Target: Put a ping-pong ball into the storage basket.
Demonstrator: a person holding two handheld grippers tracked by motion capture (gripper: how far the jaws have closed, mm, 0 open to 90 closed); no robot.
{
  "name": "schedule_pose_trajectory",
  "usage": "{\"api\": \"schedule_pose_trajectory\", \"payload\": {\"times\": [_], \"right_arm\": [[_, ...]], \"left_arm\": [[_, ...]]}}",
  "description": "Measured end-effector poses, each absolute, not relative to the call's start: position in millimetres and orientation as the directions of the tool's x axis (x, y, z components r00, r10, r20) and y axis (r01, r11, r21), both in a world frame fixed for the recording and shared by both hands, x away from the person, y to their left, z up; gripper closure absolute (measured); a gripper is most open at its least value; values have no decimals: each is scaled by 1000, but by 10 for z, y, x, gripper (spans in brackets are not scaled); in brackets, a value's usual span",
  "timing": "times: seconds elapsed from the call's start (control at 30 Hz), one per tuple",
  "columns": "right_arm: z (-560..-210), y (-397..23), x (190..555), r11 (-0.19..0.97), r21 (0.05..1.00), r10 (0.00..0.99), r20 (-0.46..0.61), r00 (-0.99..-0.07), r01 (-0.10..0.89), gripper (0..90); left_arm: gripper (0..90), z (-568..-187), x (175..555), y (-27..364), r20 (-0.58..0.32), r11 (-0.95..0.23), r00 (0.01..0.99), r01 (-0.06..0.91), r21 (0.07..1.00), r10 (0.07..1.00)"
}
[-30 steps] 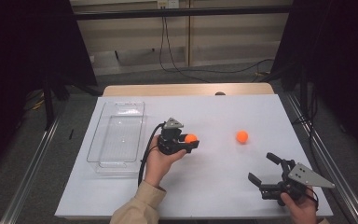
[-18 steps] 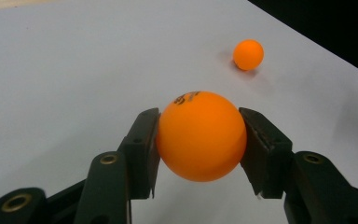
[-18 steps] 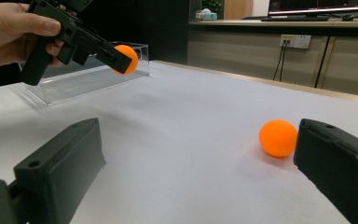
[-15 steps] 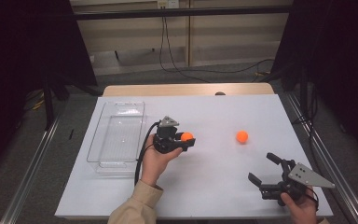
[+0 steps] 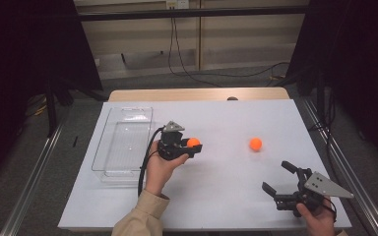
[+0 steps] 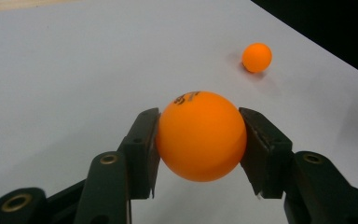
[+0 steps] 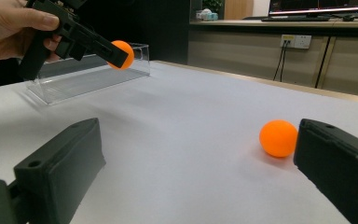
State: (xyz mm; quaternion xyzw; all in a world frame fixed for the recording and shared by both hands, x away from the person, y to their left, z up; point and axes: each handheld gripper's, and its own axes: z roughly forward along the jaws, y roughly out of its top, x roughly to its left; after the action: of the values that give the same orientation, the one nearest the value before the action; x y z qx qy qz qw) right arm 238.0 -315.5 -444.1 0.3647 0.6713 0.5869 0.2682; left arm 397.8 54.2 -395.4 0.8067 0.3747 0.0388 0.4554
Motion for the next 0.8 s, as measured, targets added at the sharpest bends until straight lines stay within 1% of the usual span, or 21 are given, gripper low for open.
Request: {"api": "schedule_pose_trajectory", "payload": {"times": [0.8], "right_arm": [[-4440, -3157, 2379, 46, 984, 804, 67, -591, 174, 12]], "left_arm": [[509, -3892, 3995, 685, -283, -288, 693, 586, 758, 664]]}}
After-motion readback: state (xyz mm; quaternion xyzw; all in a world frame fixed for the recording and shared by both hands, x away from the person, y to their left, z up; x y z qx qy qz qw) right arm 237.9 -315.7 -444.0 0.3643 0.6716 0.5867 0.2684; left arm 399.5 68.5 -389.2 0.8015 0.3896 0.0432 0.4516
